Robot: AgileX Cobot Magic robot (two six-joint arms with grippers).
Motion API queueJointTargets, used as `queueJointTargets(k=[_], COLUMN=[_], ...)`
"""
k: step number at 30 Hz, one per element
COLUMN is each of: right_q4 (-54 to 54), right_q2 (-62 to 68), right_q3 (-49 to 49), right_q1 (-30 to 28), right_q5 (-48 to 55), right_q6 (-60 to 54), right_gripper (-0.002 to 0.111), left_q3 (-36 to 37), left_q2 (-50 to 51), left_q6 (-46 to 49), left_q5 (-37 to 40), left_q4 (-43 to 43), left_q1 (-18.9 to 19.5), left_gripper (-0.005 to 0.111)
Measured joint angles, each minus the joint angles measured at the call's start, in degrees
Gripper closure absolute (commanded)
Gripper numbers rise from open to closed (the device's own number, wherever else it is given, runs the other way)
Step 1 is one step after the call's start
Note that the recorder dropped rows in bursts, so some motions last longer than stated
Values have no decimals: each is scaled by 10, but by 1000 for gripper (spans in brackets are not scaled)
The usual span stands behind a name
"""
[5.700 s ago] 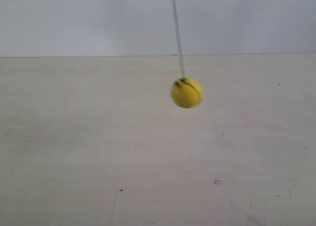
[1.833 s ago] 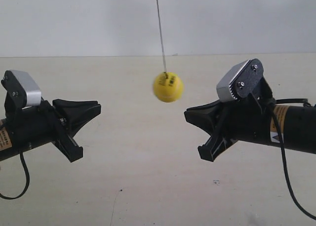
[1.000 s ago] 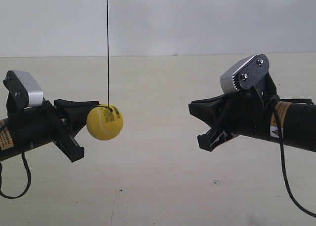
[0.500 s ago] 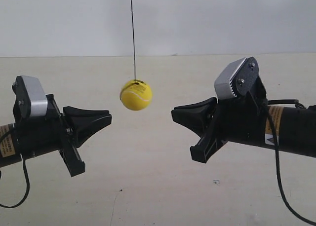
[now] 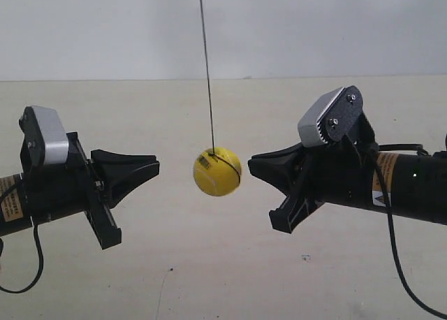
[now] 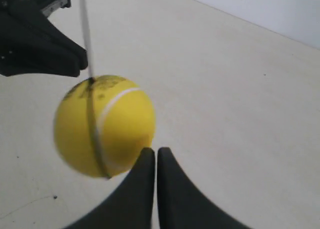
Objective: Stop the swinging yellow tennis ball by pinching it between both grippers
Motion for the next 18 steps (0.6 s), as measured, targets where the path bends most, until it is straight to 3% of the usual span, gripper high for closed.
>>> queueJointTargets(k=[18], right_q4=[27], right_q2=[0], right_q3=[0], right_q1=[69], right_q5=[25], right_q6=[-27], right_gripper=[108], left_q3=[0], left_q2=[0], left_q6=[0], left_q5=[0], left_q4=[29], left_q1=[-4], left_gripper=[102])
